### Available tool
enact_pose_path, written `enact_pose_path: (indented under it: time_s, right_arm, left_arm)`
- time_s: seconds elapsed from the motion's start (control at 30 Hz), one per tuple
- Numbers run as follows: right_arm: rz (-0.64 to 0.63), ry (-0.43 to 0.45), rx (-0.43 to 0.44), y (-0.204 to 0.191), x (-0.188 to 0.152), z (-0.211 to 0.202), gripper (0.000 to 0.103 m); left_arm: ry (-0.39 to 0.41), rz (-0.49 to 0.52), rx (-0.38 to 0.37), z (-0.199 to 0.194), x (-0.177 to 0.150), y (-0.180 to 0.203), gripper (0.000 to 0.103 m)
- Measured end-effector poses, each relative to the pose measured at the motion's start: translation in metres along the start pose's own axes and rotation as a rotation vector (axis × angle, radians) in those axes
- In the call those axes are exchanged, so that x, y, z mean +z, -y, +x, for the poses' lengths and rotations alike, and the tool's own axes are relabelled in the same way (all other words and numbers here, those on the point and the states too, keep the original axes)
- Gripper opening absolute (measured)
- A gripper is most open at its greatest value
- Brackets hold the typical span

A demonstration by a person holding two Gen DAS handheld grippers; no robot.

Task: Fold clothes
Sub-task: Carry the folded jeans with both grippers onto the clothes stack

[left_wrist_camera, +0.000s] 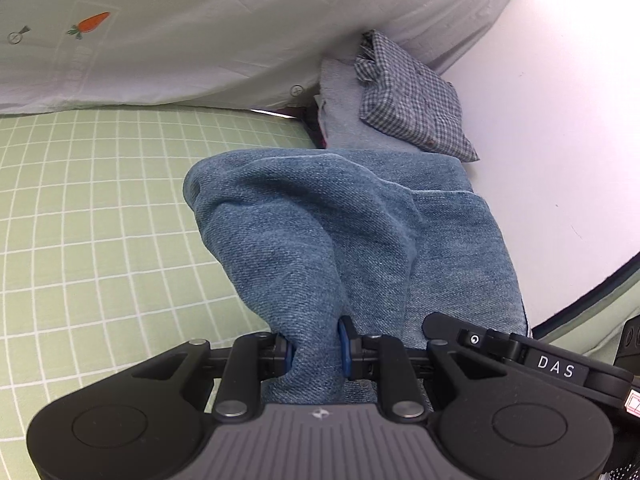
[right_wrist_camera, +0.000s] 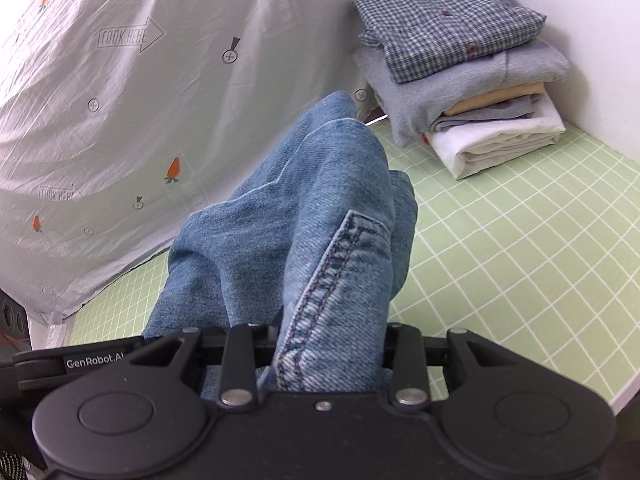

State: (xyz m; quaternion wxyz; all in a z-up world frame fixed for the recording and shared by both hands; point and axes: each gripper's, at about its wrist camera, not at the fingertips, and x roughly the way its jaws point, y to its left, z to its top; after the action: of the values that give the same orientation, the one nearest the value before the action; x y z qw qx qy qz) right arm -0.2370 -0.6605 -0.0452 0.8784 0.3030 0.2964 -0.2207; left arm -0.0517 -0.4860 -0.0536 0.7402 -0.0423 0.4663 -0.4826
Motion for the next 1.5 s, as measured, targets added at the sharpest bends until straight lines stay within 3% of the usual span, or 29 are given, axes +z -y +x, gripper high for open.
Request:
enact_pose_path:
  time_s: [0.27,0.47,0.63,0.8,0.87,0.97,1.03,1.1,1.2,1.27,1.37,1.5]
  right_arm:
    - [0.039,0.11,-0.046,0.054,0.041,-0.03,0.033]
    - [-0.011,0.211,-0.007,0.11,0.119,-0.04,0.033]
    - [-0.091,0.312,0.044,0.149,0.215,-0.037,0.033]
    - [-0.143,0.418,0.12,0.167,0.315,-0.01,0.033]
    - [-0.139,0.458,0.133,0.173,0.349,0.012,0.034]
    - [-0.098,0.46,0.078,0.188,0.392,0.072,0.044]
    - [-0.058,0.411,-0.002,0.202,0.407,0.126,0.052]
    - [-0.063,0.36,-0.079,0.214,0.406,0.177,0.05]
    - [-0.036,0.337,-0.119,0.232,0.401,0.23,0.053]
    - [-0.048,0.346,-0.119,0.233,0.398,0.233,0.054]
    - [-0.069,0.359,-0.121,0.235,0.394,0.234,0.056]
    - [-0.106,0.379,-0.123,0.234,0.388,0.229,0.065]
  left_arm:
    - [0.023,0.08,-0.072,0.044,0.031,0.074,0.022]
    - [0.141,0.08,-0.124,0.089,0.08,0.14,0.022]
    - [0.264,0.085,-0.16,0.123,0.146,0.193,0.022]
    - [0.388,0.105,-0.159,0.151,0.228,0.222,0.021]
    - [0.42,0.131,-0.137,0.171,0.264,0.225,0.022]
    - [0.392,0.057,-0.054,0.224,0.313,0.211,0.031]
    - [0.34,0.054,0.06,0.271,0.332,0.193,0.033]
    - [0.284,0.05,0.182,0.313,0.339,0.169,0.034]
    - [0.262,-0.011,0.165,0.347,0.335,0.135,0.049]
    - [0.26,-0.063,0.133,0.359,0.334,0.119,0.051]
    - [0.279,-0.009,0.138,0.36,0.328,0.12,0.053]
    - [0.288,0.034,0.214,0.35,0.322,0.133,0.062]
